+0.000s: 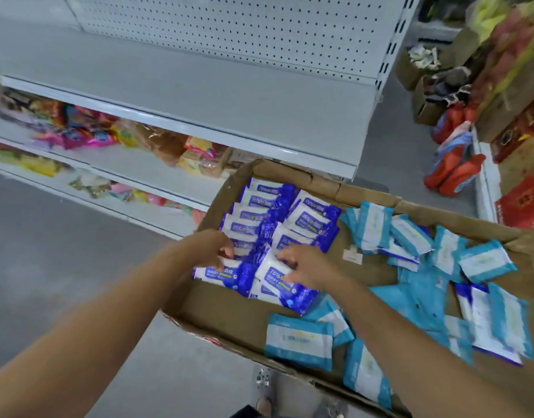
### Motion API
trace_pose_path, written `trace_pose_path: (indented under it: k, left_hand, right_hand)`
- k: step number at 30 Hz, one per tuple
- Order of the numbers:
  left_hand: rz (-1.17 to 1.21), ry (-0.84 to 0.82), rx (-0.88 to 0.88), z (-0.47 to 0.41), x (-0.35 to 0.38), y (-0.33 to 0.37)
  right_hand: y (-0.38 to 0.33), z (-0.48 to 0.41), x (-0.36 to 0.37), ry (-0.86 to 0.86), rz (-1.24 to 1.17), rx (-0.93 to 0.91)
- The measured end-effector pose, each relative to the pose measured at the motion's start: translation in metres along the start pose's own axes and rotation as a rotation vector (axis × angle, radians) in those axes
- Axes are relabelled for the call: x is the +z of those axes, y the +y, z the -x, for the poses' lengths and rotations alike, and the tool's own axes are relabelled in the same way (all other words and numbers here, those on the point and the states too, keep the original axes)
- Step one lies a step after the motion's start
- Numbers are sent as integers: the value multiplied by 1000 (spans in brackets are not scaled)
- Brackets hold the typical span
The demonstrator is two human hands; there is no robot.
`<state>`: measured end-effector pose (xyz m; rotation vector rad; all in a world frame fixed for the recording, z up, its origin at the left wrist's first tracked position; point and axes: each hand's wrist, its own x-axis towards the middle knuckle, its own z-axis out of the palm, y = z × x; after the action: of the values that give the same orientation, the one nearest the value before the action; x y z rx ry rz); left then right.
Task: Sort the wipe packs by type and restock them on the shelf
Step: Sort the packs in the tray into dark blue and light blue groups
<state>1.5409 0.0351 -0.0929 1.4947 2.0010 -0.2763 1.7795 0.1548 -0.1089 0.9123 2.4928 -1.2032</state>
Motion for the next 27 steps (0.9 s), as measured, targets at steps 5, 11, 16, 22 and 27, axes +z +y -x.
trace_pose_path:
  k: [5, 11, 16, 22, 27]
  left_hand:
    - [-135, 120, 112, 8, 24, -13]
    - [-56, 236, 230, -7, 14, 20]
    - [38, 10, 431, -38, 7, 110]
    - [-350, -403, 522, -47, 58, 200]
    - [-297, -353, 531, -47, 74, 233]
  right_hand:
    - [-12, -14, 51, 7, 350, 19]
    - [14, 8, 14, 137, 128, 114]
    - [90, 69, -41, 285, 9, 322]
    - [150, 143, -43, 152, -36, 394]
    - [168, 155, -30, 159, 137, 347]
